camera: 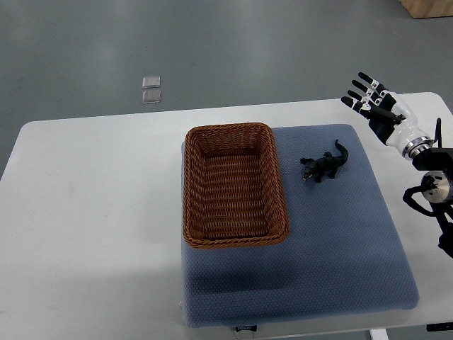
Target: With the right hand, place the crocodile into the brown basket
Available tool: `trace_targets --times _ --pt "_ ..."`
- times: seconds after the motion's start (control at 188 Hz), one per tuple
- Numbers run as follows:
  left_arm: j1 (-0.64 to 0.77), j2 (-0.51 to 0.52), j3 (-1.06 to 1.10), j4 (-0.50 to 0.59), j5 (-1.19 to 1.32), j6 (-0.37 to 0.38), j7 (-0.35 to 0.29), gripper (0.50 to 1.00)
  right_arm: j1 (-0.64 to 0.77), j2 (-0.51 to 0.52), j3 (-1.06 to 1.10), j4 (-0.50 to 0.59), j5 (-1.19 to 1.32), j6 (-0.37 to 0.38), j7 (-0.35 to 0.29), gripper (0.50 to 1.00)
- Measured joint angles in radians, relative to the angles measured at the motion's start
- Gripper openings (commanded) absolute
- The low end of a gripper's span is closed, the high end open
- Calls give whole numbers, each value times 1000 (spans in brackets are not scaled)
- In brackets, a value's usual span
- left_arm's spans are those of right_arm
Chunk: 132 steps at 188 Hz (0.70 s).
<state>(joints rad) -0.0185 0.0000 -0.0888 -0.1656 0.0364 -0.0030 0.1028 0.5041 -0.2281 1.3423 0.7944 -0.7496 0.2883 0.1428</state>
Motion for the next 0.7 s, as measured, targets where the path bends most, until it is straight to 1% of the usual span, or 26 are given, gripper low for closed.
trace_targets --times 0.701 --pt "0 0 0 0 0 0 0 1000 3 -12 -14 5 -15 2 0 930"
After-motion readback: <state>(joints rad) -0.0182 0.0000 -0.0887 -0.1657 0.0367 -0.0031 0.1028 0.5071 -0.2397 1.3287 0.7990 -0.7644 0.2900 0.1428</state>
